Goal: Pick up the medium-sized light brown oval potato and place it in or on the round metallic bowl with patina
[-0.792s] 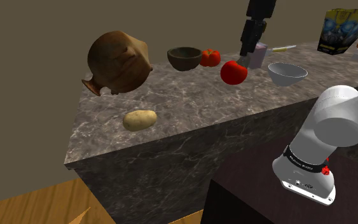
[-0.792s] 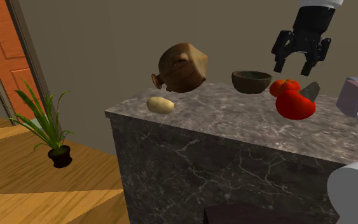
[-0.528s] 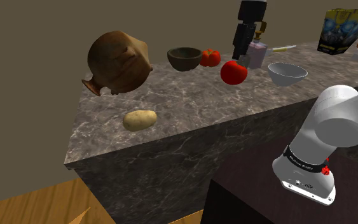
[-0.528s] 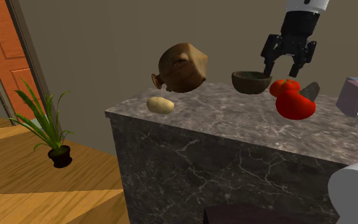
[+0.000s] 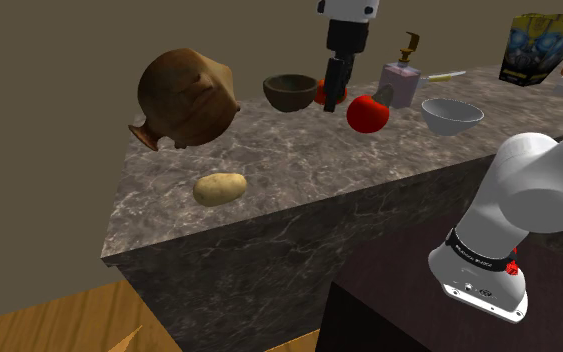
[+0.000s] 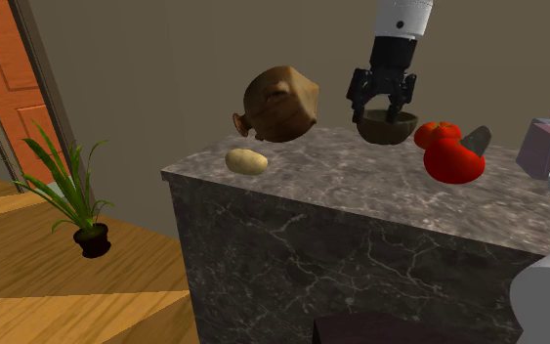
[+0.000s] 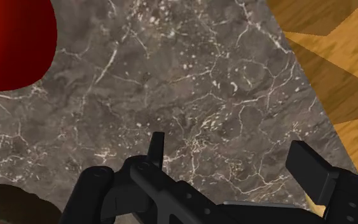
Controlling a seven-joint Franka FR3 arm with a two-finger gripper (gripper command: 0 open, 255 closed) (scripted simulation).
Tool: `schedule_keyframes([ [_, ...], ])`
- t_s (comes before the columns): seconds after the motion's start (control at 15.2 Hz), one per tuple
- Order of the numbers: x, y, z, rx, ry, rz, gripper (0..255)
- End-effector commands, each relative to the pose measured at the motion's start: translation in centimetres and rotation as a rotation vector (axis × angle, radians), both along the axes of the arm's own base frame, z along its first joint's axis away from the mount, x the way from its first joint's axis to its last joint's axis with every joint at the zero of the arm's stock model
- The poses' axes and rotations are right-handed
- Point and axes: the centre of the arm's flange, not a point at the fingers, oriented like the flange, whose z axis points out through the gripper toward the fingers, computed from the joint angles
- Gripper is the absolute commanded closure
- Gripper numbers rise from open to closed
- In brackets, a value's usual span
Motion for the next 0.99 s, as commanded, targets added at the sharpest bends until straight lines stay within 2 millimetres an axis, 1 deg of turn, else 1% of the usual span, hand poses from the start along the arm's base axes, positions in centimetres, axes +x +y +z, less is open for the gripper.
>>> schedule_keyframes([
  [0.0, 1.1, 2.3, -0.6, -0.007, -0.009, 0.048, 0],
  [0.46, 4.4, 10.8, -3.1, -0.032, -0.041, 0.212, 0],
  [0.92, 6.3, 19.7, -5.7, -0.057, -0.072, 0.376, 0],
])
